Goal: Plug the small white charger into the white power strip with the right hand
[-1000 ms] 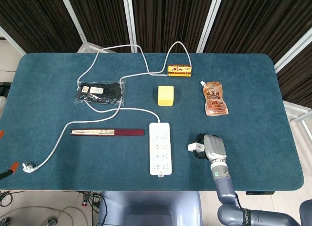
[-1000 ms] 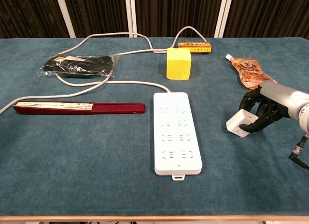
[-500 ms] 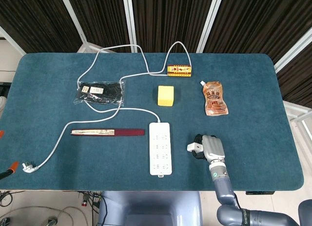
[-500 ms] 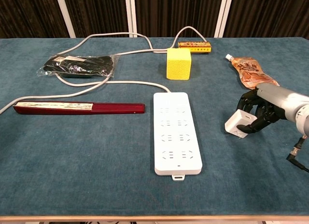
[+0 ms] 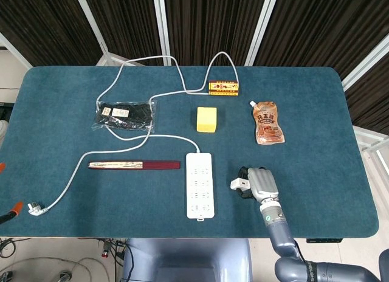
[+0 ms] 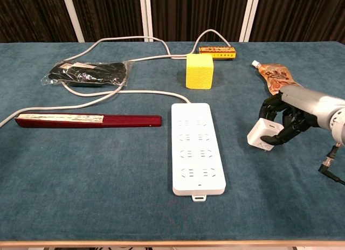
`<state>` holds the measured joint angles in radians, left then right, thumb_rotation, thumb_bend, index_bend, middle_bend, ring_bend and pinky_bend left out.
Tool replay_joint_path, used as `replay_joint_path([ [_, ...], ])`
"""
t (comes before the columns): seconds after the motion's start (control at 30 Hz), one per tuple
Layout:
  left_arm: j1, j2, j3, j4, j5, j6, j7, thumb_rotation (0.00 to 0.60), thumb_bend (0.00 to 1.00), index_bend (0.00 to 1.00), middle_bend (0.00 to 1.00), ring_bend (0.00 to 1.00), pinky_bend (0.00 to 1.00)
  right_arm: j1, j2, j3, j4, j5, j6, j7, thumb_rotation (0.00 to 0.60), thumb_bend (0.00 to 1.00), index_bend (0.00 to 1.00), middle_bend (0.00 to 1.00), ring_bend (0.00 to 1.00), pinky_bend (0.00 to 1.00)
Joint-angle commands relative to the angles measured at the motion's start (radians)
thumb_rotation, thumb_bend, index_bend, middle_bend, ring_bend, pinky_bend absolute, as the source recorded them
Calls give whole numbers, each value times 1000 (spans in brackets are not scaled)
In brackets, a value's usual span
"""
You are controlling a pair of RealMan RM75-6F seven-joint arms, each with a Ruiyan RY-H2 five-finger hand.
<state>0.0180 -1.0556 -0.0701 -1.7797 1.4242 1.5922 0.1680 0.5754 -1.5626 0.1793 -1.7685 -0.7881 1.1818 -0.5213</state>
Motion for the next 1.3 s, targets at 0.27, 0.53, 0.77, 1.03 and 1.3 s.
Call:
replay_joint_path([
  [0.27,0,-1,0,0,-1,1,3,600,171,148,13,0,0,55,50,16,-35,32,-61,-44,600,677,827,690,813,766],
  [0.53,0,-2,-1,0,-2,2,6,600,170,151,14,0,0,111,61,40,-78,90,-54,-120,600,744,832,710,870,833],
  [0.77,0,-2,-1,-1,-2,2,6,600,171,153,13,0,0,192,45,84,-110,178,-29,-217,600,752,832,721,895,891],
  [1.03,0,-3,-1,2,-3,1,8,600,171,154,13,0,0,294,30,128,-103,253,-44,-291,600,752,832,724,898,897],
  [1.3,0,-4,-2,1,-4,2,10,600,170,155,13,0,0,334,22,148,-81,289,-71,-248,600,752,852,729,898,897],
])
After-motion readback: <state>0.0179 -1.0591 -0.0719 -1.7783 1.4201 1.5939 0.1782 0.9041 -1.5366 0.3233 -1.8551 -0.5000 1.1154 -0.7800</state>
